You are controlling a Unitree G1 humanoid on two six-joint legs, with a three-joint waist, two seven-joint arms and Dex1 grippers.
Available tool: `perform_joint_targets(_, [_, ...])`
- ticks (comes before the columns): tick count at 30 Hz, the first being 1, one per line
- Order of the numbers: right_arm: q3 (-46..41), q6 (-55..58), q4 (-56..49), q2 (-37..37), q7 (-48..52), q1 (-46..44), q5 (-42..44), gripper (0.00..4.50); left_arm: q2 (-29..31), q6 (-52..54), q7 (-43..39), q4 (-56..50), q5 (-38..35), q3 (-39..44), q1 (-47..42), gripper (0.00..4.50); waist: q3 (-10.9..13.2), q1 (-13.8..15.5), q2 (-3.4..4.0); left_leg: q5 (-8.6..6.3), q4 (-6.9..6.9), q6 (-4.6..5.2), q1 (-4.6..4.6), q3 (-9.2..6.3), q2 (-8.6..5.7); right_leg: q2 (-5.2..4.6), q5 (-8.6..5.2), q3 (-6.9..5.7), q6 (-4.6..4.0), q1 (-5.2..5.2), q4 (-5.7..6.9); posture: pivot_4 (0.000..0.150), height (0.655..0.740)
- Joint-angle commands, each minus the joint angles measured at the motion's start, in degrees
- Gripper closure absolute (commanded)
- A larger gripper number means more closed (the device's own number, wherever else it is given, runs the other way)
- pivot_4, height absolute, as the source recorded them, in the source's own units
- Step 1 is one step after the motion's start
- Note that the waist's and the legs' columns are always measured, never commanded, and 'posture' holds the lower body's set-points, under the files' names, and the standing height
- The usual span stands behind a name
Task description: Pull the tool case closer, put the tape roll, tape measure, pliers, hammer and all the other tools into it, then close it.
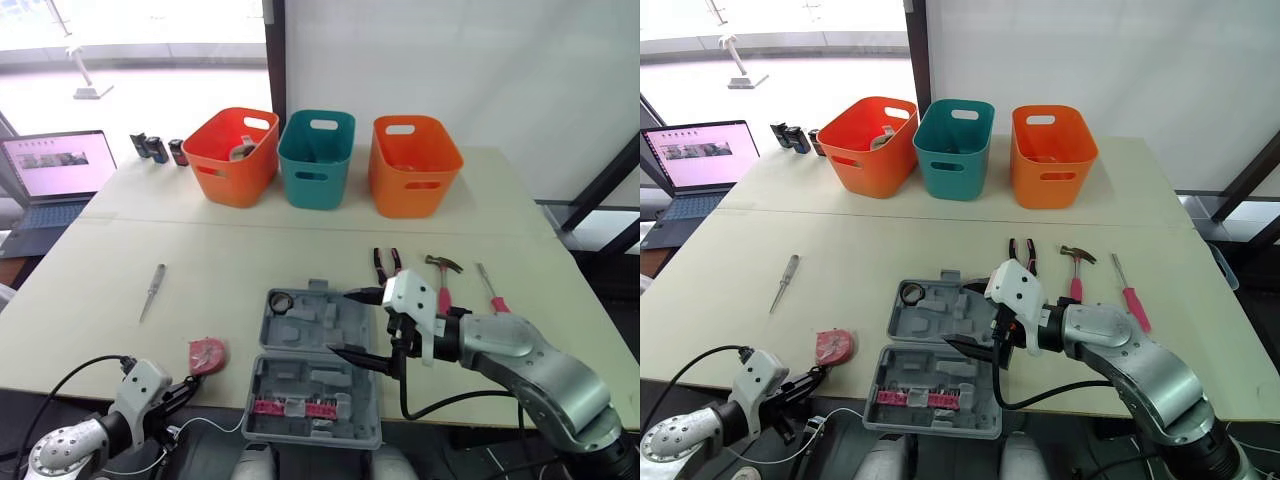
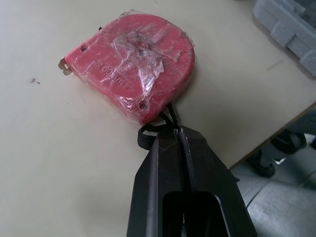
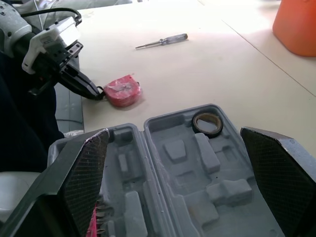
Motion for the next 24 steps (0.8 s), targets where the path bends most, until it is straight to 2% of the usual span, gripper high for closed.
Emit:
perform_joint_targets(1, [-0.5, -0.9, -1.3, -0.1, -0.1, -0.5, -0.2, 0.0, 0.3, 1.5, -1.3, 2.0, 0.3, -1.0, 1.5, 4.47, 0.0, 0.0, 0.01, -0.01, 0.0, 0.01, 0.0, 0.0, 0.0, 0.0, 0.0, 0.0, 0.01, 0.0, 0.0, 0.15, 0.74])
perform_joint_targets(6, [-0.7, -0.7, -1.5, -0.2, -0.5, -0.3, -0.2, 0.0, 0.3, 1.6, -0.8, 2.0, 0.4, -0.9, 1.4, 4.47, 0.0, 0.0, 0.01, -0.01, 0.04, 0.02, 0.0, 0.02, 0.0, 0.0, 0.0, 0.0, 0.01, 0.02, 0.0, 0.15, 0.74])
perform_joint_targets(7, [-0.7, -0.8, -1.4, -0.2, -0.6, -0.2, -0.3, 0.0, -0.2, 2.2, -0.1, 1.9, -0.3, 0.0, 0.6, 4.22, 0.0, 0.0, 0.01, -0.01, 0.05, 0.02, 0.0, 0.02, 0.0, 0.0, 0.0, 0.0, 0.01, 0.02, 0.0, 0.15, 0.74])
perform_joint_targets(9, [-0.7, -0.9, -1.2, -0.1, -0.8, -0.1, -0.5, 0.0, -0.2, 2.9, -0.9, 0.9, -2.7, 1.2, -0.4, 3.6, 0.0, 0.2, 0.01, -0.01, 0.07, 0.02, 0.0, 0.02, 0.0, 0.0, 0.0, 0.0, 0.01, 0.03, 0.0, 0.15, 0.74])
perform_joint_targets(14, [-0.8, -1.0, -0.9, 0.2, -1.2, 0.0, -0.6, 0.0, 1.7, 5.8, -2.4, -1.6, -7.1, 4.4, -4.4, 0.98, 0.0, 0.4, -0.06, 0.0, 0.08, 0.02, 0.0, 0.01, 0.0, 0.0, 0.02, 0.0, 0.0, 0.02, 0.01, 0.15, 0.74])
perform_joint_targets(16, [-1.0, -1.1, -0.9, 0.3, -1.4, 0.3, -0.6, 0.0, 4.6, 8.8, -6.6, -3.1, -11.7, 6.7, -6.3, 0.03, 0.0, 0.4, -0.08, 0.0, 0.09, 0.02, -0.02, 0.01, 0.0, 0.0, 0.02, 0.0, -0.01, 0.03, 0.01, 0.15, 0.74])
perform_joint_targets(20, [-1.8, -0.8, -1.1, 0.8, -1.9, 0.6, 0.2, 0.0, 13.3, 11.7, -18.0, -0.7, -16.0, 8.3, -10.3, 0.03, 0.1, 0.3, -0.13, 0.0, 0.07, 0.02, -0.05, 0.01, 0.02, 0.01, 0.02, -0.01, -0.01, -0.01, 0.01, 0.15, 0.74])
perform_joint_targets(22, [-1.8, -0.6, -1.1, 1.0, -2.1, 0.3, 0.4, 0.0, 17.1, 8.7, -23.7, 3.9, -13.8, 5.9, -13.8, 0.03, 0.1, 0.2, -0.1, 0.0, 0.08, 0.02, -0.06, 0.03, 0.01, 0.01, 0.02, 0.0, -0.01, -0.01, 0.01, 0.15, 0.74])
perform_joint_targets(24, [-1.7, -0.6, -1.3, 1.1, -2.2, 0.5, 0.3, 0.0, 19.4, 0.9, -29.1, 11.7, -8.2, 0.9, -19.9, 0.03, 0.1, 0.2, -0.05, 0.0, 0.04, 0.02, -0.06, 0.03, 0.01, 0.01, 0.02, 0.0, -0.01, -0.05, 0.01, 0.15, 0.74])
